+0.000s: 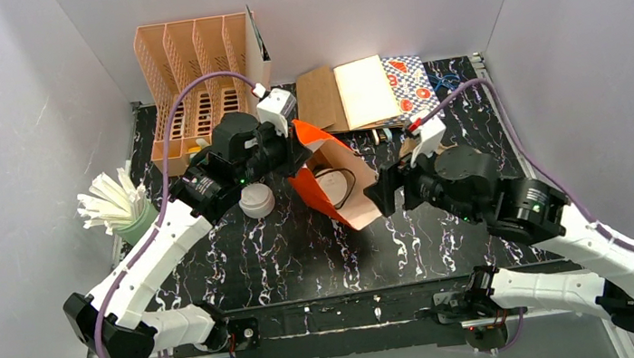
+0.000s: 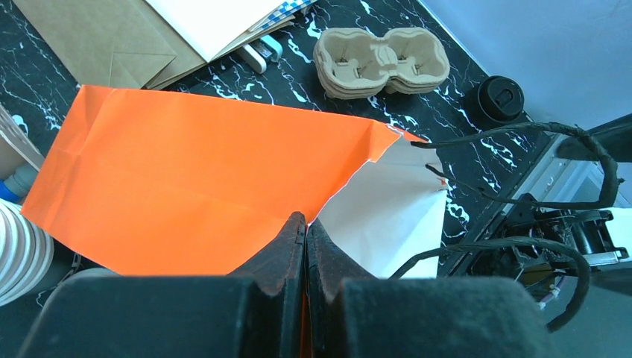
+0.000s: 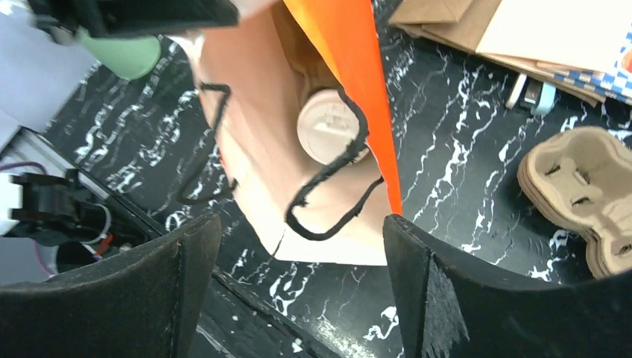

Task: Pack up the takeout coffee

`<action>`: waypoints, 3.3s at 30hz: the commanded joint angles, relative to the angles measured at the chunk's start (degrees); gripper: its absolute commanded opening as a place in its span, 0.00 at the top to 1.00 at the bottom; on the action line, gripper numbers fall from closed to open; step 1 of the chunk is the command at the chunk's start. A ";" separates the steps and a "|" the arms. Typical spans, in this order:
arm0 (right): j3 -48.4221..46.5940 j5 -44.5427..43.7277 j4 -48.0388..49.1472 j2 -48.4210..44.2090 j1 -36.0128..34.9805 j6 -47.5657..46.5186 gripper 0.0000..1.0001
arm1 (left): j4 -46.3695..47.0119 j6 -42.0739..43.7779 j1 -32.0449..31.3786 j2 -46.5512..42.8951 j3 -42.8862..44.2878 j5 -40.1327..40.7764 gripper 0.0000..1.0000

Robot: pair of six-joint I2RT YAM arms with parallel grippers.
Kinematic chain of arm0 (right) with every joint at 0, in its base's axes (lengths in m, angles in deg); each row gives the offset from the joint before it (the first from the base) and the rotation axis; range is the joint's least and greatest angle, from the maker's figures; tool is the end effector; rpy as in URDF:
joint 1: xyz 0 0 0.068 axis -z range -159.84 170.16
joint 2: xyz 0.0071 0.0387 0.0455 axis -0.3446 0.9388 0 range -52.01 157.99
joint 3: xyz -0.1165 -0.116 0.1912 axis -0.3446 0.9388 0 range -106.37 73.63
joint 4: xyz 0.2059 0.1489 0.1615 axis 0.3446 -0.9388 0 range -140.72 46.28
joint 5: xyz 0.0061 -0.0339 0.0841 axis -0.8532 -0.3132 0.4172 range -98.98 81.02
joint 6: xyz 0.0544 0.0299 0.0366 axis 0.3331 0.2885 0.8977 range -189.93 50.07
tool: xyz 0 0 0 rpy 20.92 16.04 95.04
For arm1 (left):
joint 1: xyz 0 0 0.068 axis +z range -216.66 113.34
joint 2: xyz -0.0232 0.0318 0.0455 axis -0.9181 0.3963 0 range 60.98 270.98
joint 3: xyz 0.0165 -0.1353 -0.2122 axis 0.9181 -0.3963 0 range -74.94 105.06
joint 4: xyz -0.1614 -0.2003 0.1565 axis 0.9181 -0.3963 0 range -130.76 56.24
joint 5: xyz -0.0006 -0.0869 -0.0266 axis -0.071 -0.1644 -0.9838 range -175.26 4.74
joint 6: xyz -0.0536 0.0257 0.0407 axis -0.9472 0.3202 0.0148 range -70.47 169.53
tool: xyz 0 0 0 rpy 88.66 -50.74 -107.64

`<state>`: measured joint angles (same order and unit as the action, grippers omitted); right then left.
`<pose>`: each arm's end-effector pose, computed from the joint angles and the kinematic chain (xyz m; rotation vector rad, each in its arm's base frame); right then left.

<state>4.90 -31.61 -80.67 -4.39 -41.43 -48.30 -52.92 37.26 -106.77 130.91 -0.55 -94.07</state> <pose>0.1279 0.1884 0.4168 -0.3700 1.8390 0.6535 0.2592 -0.2303 0.3899 0.5647 1.8102 -0.7757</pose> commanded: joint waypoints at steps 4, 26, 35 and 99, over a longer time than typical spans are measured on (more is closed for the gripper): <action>8.90 -3.57 1.46 -1.87 -0.05 1.94 0.13 | -2.33 -1.85 -0.11 -0.50 1.31 1.66 1.00; 19.53 -11.15 -6.63 0.47 -0.05 57.99 0.37 | -4.82 -1.87 -0.09 -1.72 1.70 3.76 1.00; 20.12 -13.32 0.33 5.45 -0.03 56.57 0.47 | -5.53 -2.31 -0.10 -2.26 2.06 4.61 1.00; -39.17 12.40 -19.41 41.22 25.45 3.36 0.02 | -37.89 -11.69 -13.00 -2.46 17.89 34.07 0.16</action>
<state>-36.83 -14.58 -101.81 42.66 -16.14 -52.33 -87.37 19.14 -119.78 127.02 14.88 -66.14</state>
